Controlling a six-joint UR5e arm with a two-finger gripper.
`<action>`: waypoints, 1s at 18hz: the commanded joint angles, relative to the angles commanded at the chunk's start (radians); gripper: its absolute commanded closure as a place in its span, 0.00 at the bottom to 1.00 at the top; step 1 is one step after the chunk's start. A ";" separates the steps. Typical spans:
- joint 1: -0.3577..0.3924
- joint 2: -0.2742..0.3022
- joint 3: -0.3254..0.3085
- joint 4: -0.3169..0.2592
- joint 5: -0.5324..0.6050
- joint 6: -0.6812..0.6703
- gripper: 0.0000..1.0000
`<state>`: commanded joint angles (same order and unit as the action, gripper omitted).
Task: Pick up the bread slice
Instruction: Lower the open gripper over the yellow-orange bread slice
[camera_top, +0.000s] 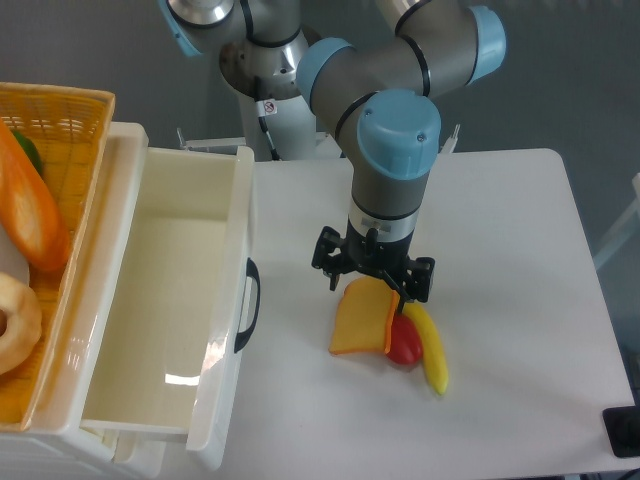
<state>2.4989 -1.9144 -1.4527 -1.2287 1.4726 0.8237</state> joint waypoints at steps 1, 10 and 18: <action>0.002 0.000 0.000 0.000 0.002 0.002 0.00; 0.003 -0.035 -0.006 0.061 -0.002 0.005 0.00; -0.002 -0.106 -0.037 0.117 0.000 0.005 0.00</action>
<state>2.4974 -2.0201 -1.4895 -1.1121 1.4726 0.8284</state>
